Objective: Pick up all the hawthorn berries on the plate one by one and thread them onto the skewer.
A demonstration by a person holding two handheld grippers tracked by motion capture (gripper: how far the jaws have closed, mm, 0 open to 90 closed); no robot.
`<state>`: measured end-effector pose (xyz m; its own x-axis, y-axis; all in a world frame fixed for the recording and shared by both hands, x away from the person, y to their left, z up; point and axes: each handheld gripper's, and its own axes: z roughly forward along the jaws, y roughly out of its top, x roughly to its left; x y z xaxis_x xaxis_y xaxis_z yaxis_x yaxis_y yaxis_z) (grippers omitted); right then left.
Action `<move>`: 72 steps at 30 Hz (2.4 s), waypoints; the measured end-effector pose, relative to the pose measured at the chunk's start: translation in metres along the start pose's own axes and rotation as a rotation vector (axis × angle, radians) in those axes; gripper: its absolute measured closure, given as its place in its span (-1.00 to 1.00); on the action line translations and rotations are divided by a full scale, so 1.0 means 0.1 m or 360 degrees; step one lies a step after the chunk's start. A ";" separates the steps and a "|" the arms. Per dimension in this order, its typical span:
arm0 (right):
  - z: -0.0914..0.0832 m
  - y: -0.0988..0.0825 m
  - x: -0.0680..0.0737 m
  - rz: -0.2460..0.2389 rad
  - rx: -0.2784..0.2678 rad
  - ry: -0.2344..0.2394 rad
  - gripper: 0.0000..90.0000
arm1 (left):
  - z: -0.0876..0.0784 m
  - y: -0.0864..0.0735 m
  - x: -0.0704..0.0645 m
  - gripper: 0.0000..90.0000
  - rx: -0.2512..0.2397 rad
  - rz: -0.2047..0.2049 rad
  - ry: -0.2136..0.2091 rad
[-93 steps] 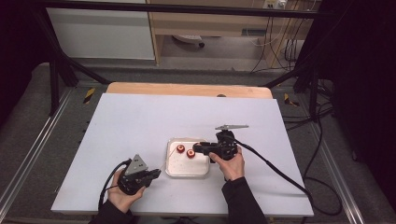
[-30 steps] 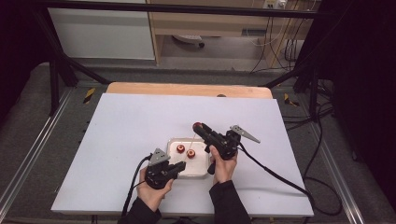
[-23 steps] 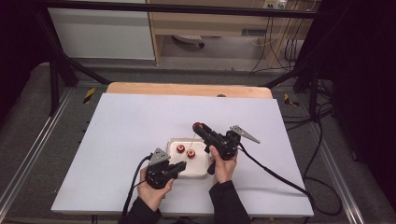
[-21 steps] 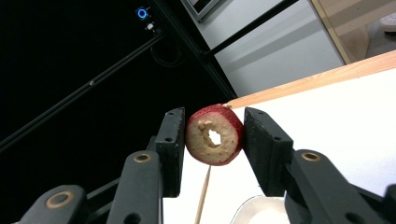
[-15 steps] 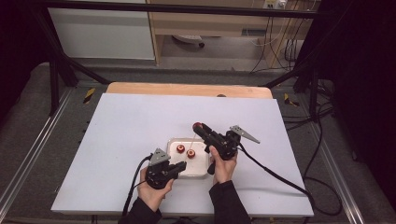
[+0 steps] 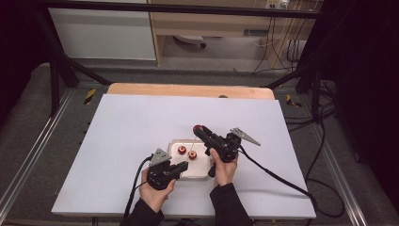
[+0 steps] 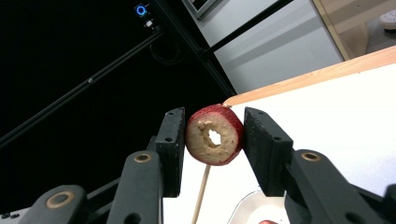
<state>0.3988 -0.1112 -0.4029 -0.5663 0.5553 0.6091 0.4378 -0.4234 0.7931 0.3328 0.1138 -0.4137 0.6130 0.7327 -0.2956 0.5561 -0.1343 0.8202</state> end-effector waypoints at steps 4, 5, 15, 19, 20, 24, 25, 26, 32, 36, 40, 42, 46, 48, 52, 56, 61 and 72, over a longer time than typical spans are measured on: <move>0.00 -0.03 0.01 0.0008 0.0016 0.0005 0.34 | 0.02 0.02 -0.01 0.96 -0.0023 -0.0003 0.0014; 0.00 -0.04 0.01 0.0006 0.0018 0.0006 0.34 | 0.02 0.03 -0.01 0.96 -0.0024 -0.0008 0.0017; -0.02 -0.12 0.05 0.0018 0.0052 0.0015 0.34 | 0.02 0.09 -0.01 0.97 -0.0071 -0.0005 0.0034; -0.04 -0.16 0.07 0.0026 0.0091 0.0019 0.34 | 0.04 0.13 -0.01 0.97 -0.0080 -0.0008 0.0034; -0.04 -0.18 0.07 0.0032 0.0115 0.0025 0.34 | 0.04 0.15 -0.01 0.97 -0.0078 -0.0002 0.0038; -0.05 -0.25 0.09 0.0017 0.0158 0.0033 0.34 | 0.07 0.20 0.00 0.97 -0.0079 0.0017 0.0053; -0.05 -0.27 0.09 0.0009 0.0170 0.0037 0.35 | 0.07 0.21 0.00 0.97 -0.0074 0.0017 0.0054; -0.05 -0.29 0.09 0.0003 0.0176 0.0038 0.35 | 0.08 0.22 0.01 0.97 -0.0070 0.0027 0.0061; -0.05 -0.35 0.09 -0.0014 0.0223 0.0026 0.34 | 0.11 0.21 0.04 0.97 -0.0051 0.0061 0.0061; -0.05 -0.37 0.08 -0.0017 0.0259 0.0024 0.34 | 0.11 0.19 0.06 0.96 -0.0035 0.0099 0.0057; -0.06 -0.33 0.07 -0.0059 0.0313 0.0030 0.22 | 0.07 0.16 0.09 0.96 -0.0016 0.0176 0.0063; -0.08 -0.28 0.08 -0.0107 0.0340 0.0028 0.10 | 0.02 0.14 0.13 0.96 -0.0010 0.0191 0.0051; -0.13 -0.18 0.07 -0.0221 0.0442 -0.0021 -0.22 | -0.09 0.09 0.22 0.96 0.0020 0.0250 0.0064; -0.14 -0.15 0.06 -0.0270 0.0510 -0.0053 -0.39 | -0.15 0.07 0.27 0.96 0.0043 0.0279 0.0066; -0.16 -0.12 0.00 -0.0414 0.0680 -0.0130 -0.61 | -0.27 -0.01 0.39 0.96 0.0091 0.0305 0.0083; -0.16 -0.08 -0.04 -0.0503 0.0816 -0.0219 -0.72 | -0.37 -0.10 0.50 0.96 0.0134 0.0312 0.0093; -0.12 -0.02 -0.07 -0.0563 0.0984 -0.0293 -0.80 | -0.48 -0.20 0.62 0.96 0.0165 0.0313 0.0094; 0.16 0.05 0.02 -0.0691 0.1284 -0.0355 -0.79 | -0.60 -0.29 0.74 0.96 0.0205 0.0344 0.0088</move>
<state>0.4112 -0.1010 -0.3976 -0.6832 0.7077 0.1798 0.6185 0.4300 0.6576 0.3282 0.2116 -0.4300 0.6959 0.7124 -0.0901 0.4846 -0.3733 0.7911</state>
